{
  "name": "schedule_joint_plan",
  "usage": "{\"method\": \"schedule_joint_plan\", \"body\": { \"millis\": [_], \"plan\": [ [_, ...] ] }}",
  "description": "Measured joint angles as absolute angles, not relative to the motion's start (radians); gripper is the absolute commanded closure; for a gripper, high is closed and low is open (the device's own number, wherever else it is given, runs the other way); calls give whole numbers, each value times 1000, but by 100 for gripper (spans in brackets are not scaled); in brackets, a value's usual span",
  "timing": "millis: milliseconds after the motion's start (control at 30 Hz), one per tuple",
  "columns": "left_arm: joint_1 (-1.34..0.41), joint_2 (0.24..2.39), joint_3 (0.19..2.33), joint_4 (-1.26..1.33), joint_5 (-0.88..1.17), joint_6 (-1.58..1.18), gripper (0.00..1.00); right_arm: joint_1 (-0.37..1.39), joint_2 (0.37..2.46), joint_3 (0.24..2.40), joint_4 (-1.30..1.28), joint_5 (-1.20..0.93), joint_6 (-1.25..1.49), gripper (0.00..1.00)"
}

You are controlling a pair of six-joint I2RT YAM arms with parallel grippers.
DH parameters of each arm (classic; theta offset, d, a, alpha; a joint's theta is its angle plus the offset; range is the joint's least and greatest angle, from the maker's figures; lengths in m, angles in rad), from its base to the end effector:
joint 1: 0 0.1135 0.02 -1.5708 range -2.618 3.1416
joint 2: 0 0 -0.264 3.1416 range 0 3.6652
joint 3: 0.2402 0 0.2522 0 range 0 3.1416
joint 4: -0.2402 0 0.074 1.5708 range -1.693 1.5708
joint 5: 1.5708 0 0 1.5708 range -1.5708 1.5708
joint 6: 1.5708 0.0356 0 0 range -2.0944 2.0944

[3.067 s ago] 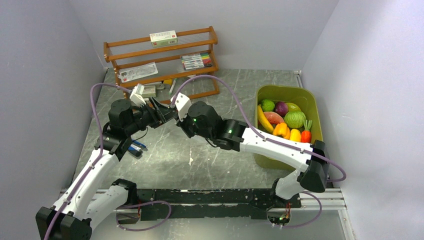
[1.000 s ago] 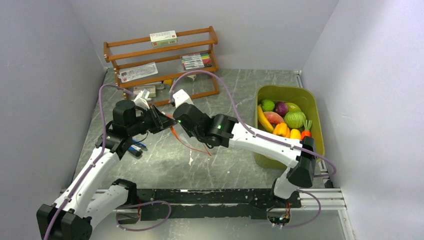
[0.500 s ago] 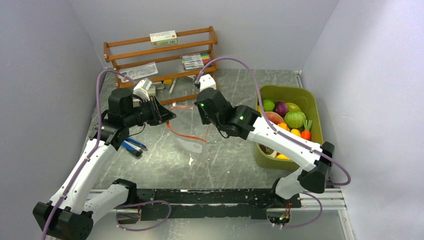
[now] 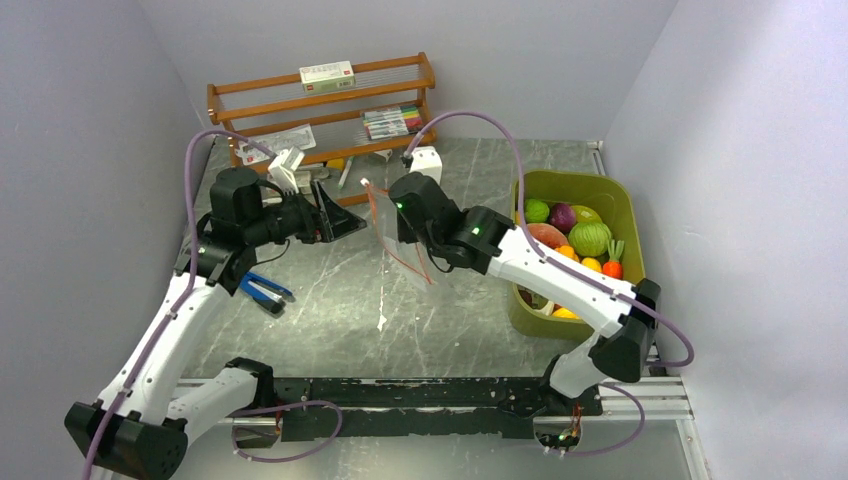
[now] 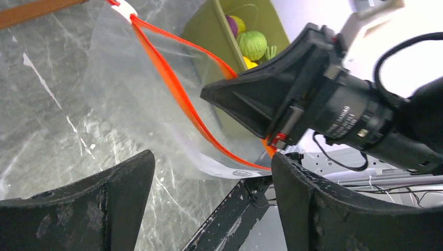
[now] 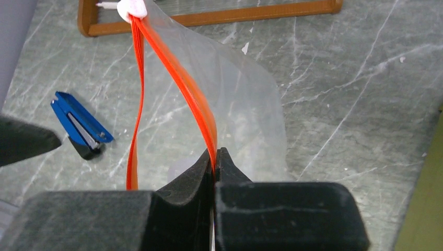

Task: Place the food in the zip-top bag and seal the zipper
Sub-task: Open the zipper of the food storage bag.

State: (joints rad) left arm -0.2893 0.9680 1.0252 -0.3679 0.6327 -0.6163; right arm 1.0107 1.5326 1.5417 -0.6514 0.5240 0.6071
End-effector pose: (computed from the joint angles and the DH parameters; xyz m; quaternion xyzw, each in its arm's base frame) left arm 0.1945 -0.0799 0.3735 0.0559 0.7875 -0.4710 0.3935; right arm 0.1948 0.2771 0.3767 -0.0595 0.8694 0.1530 0.4661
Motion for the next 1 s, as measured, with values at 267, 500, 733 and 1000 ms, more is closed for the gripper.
{"method": "schedule_joint_plan", "body": {
  "millis": [267,500,733,1000],
  "plan": [
    [-289,979,968,-278,661,-642,25,1011,1571,1566,-634,571,719,100],
    [-299,1066,900,-209,686,-684,19,1015,1607,1577,-594,571,740,100],
    [-303,1089,888,-88,731,-723,26,1018,1620,1576,-579,567,740,100],
    [-318,1155,900,-181,622,-671,42,1019,1620,1576,-554,567,732,100]
  ]
}}
